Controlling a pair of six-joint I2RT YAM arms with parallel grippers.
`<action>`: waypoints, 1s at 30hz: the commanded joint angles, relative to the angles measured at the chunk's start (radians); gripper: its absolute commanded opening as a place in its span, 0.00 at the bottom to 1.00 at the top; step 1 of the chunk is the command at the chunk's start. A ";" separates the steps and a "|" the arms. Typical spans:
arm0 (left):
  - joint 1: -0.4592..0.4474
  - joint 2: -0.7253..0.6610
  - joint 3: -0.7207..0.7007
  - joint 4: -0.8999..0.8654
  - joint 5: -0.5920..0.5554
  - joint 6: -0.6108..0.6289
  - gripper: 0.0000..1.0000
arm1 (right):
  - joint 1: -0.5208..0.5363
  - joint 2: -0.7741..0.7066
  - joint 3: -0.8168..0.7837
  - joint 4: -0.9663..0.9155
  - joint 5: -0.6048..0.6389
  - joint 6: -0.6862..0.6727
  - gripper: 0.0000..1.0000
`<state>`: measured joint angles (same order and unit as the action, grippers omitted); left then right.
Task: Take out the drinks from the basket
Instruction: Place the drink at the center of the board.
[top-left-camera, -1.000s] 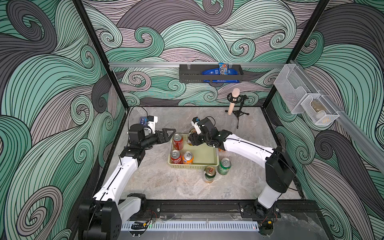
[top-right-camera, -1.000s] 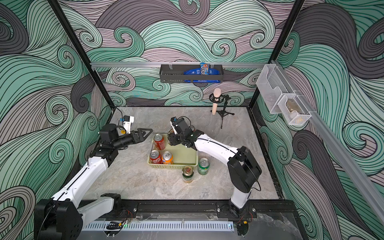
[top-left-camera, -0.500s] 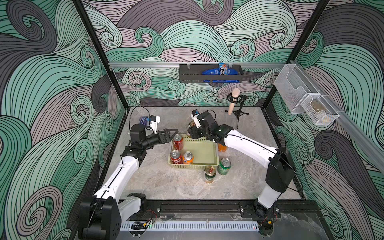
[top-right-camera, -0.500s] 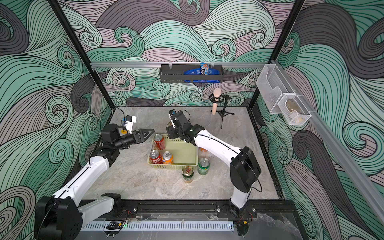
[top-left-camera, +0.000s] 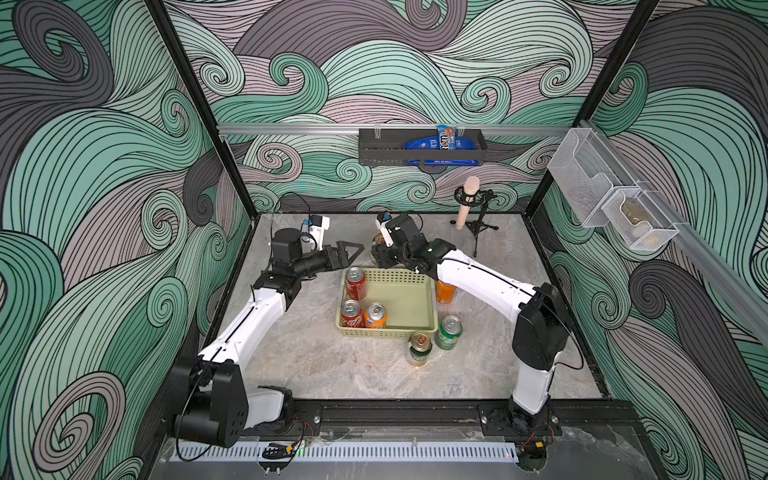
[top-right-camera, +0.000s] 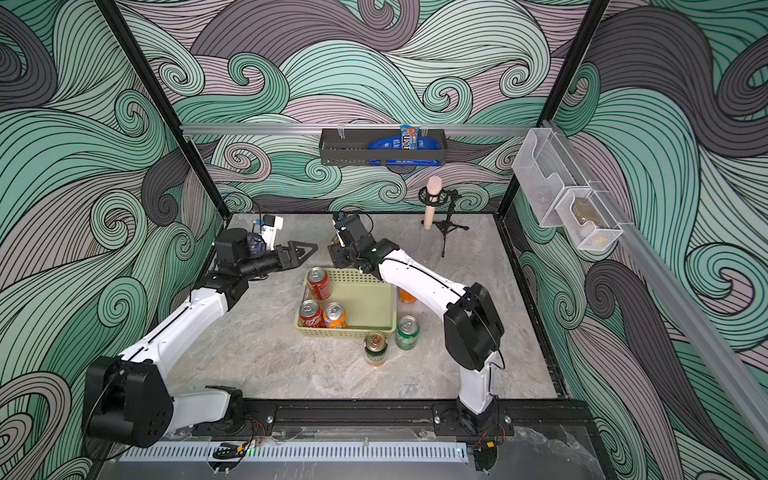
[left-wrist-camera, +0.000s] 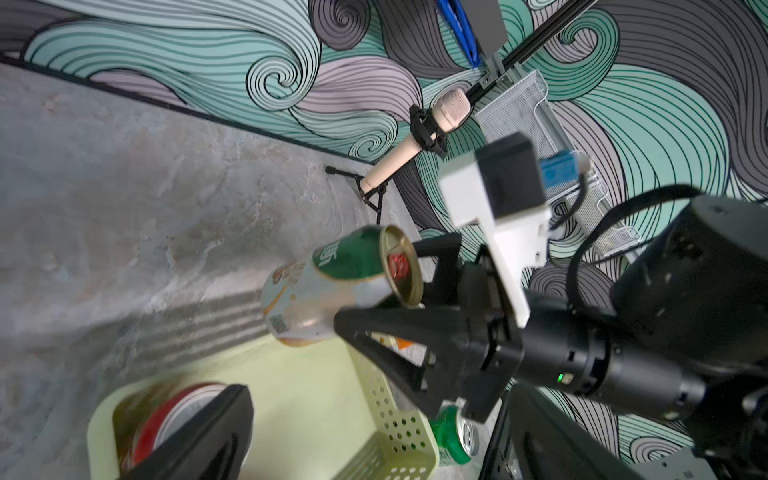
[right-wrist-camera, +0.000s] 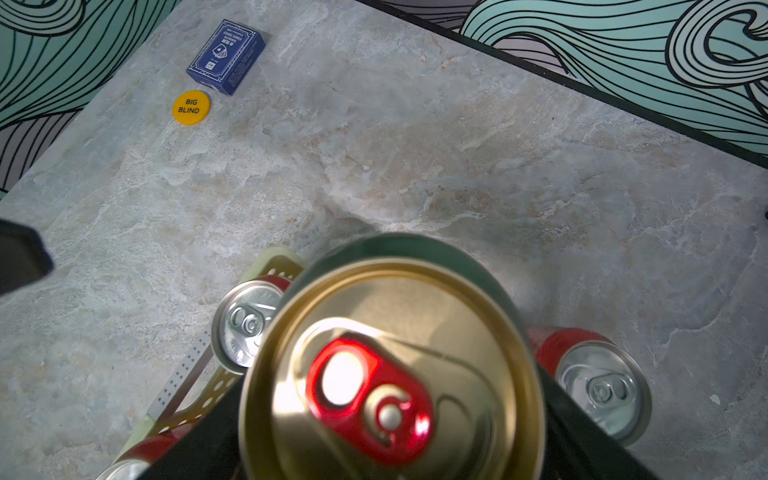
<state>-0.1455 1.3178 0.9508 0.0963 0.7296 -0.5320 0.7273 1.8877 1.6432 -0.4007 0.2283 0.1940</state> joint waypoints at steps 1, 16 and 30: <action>-0.005 0.034 0.049 -0.067 -0.057 0.048 0.99 | -0.022 0.024 0.062 0.060 0.013 -0.002 0.60; 0.017 0.002 0.019 -0.098 -0.153 0.063 0.99 | -0.069 0.144 0.090 0.060 0.007 0.034 0.59; 0.020 -0.003 0.014 -0.096 -0.141 0.061 0.99 | -0.069 0.164 0.021 0.061 0.014 0.064 0.59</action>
<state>-0.1310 1.3350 0.9657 0.0002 0.5854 -0.4820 0.6605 2.0628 1.6695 -0.4072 0.2276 0.2401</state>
